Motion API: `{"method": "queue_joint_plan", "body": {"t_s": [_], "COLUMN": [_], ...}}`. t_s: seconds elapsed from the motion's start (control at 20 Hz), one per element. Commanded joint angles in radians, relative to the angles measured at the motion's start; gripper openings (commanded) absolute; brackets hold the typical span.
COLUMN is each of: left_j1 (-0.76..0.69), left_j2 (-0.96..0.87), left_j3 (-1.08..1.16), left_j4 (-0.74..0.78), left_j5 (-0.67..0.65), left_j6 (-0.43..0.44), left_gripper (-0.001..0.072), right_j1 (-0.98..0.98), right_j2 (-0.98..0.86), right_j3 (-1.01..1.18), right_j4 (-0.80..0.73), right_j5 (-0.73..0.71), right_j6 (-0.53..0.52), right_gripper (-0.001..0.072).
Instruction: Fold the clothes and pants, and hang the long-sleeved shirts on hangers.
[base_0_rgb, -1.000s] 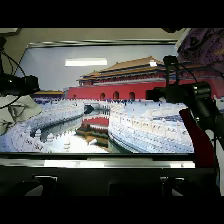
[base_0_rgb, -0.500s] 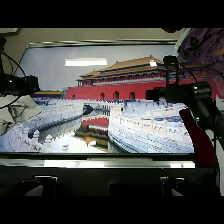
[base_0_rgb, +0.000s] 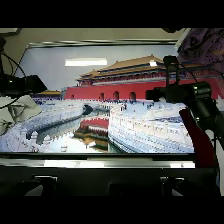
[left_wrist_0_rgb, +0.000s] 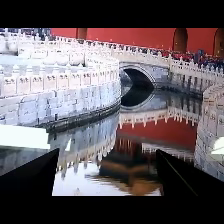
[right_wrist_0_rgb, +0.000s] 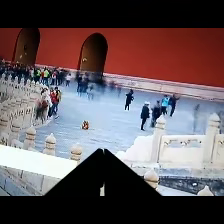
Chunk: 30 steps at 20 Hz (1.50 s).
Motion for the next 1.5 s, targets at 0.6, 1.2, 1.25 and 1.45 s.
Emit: {"method": "queue_joint_plan", "body": {"t_s": [0.6, 1.2, 1.25, 1.45], "left_j1": [0.778, 0.692, 0.664, 0.453], "left_j2": [-0.164, -0.398, -0.378, -0.204], "left_j3": [-0.488, -0.395, -0.366, -0.341], "left_j4": [0.014, -0.04, -0.065, -0.251], "left_j5": [0.737, 0.755, 0.702, 0.563], "left_j6": [-0.051, 0.002, 0.014, 0.079], "left_gripper": [0.072, 0.0016, 0.0015, 0.0014], "right_j1": [0.001, 0.001, 0.001, 0.001], "right_j2": [0.0, 0.0, 0.0, 0.004], "right_j3": [0.0, 0.0, 0.0, 0.003], "right_j4": [0.004, 0.004, 0.004, 0.004], "right_j5": [-0.005, -0.059, -0.063, -0.143], "right_j6": [0.0, 0.001, 0.0, 0.0], "right_gripper": [0.0078, 0.0093, 0.0092, 0.0088]}}
